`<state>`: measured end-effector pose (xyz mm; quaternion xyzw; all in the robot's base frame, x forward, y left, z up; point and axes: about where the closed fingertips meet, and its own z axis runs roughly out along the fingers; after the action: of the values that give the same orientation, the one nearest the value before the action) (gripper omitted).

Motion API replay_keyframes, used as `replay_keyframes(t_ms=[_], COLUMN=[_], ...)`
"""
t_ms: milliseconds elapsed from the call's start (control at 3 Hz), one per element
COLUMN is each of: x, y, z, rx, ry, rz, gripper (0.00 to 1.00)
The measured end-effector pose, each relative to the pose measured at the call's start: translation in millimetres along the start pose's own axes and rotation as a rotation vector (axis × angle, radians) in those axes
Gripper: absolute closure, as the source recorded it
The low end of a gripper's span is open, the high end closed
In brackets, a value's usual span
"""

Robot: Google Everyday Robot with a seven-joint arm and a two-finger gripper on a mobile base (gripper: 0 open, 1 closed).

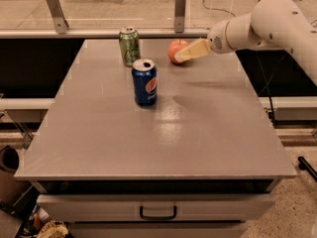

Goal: Pick apple

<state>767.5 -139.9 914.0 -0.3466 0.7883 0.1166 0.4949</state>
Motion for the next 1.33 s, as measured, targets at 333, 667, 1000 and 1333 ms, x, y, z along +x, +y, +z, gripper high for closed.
replay_keyframes(t_ms=[333, 667, 1000, 1333], x=[-1, 3, 7, 15], y=[0, 3, 10, 17], z=[29, 53, 70, 80], rx=[-0.037, -0.074, -0.107, -0.129], ry=[-0.045, -0.074, -0.097, -0.12], rz=[0.027, 0.063, 0.093, 0.104], gripper=[0.0, 0.0, 0.0, 0.0])
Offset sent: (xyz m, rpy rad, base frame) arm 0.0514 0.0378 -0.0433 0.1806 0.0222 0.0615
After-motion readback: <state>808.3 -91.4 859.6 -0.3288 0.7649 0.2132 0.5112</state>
